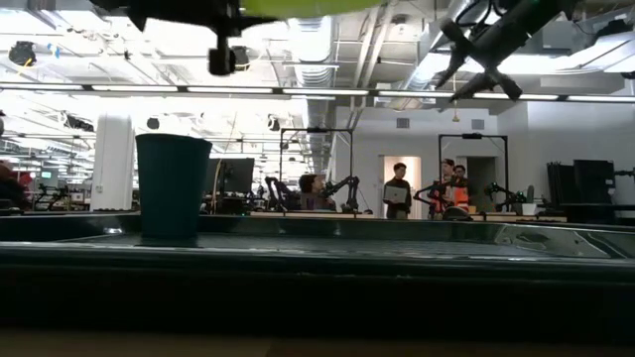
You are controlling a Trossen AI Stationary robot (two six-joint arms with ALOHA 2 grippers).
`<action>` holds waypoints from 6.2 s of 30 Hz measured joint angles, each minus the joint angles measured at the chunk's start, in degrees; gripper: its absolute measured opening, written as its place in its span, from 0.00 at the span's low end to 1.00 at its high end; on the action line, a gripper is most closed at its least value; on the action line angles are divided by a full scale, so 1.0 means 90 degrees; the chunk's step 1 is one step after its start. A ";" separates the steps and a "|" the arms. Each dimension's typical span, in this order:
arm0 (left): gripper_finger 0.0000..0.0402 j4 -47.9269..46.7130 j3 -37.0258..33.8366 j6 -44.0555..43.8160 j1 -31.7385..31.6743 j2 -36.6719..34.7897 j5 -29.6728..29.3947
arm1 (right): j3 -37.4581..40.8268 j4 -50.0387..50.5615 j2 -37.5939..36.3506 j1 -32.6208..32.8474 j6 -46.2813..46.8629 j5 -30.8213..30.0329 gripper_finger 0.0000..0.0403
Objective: Pick and place plate/cup/fork/spoon on tray
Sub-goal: Put the green plate on the black serving tray
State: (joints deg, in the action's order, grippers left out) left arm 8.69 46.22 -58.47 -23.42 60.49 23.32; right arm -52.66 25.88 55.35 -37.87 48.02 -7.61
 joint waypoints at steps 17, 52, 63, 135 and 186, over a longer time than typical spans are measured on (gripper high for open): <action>0.00 -0.3640 0.0002 -0.2516 0.4193 -0.2074 -0.2614 | 0.0000 0.0176 0.0790 0.0085 -0.0388 0.0048 0.44; 0.00 -0.5176 0.0002 -0.7042 0.7533 0.0896 -0.4841 | 0.0002 0.0225 0.0851 0.0083 -0.0744 0.0341 0.41; 0.00 -0.4912 0.0002 -0.6980 0.7383 0.1149 -0.4844 | 0.0002 0.0271 0.0848 0.0085 -0.0843 0.0383 0.40; 0.36 -0.5697 -0.0005 -0.6080 0.6674 0.1413 -0.4668 | 0.0005 0.0726 0.0982 0.0834 -0.1770 0.1845 0.34; 0.36 -0.5811 -0.0005 -0.3239 0.6433 0.1093 -0.4465 | -0.1575 -0.2028 0.6154 0.6885 0.0545 0.1210 0.02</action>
State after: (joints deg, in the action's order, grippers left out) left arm -43.61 46.17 -87.61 34.48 70.32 -16.86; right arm -66.84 7.63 110.74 24.10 52.92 3.27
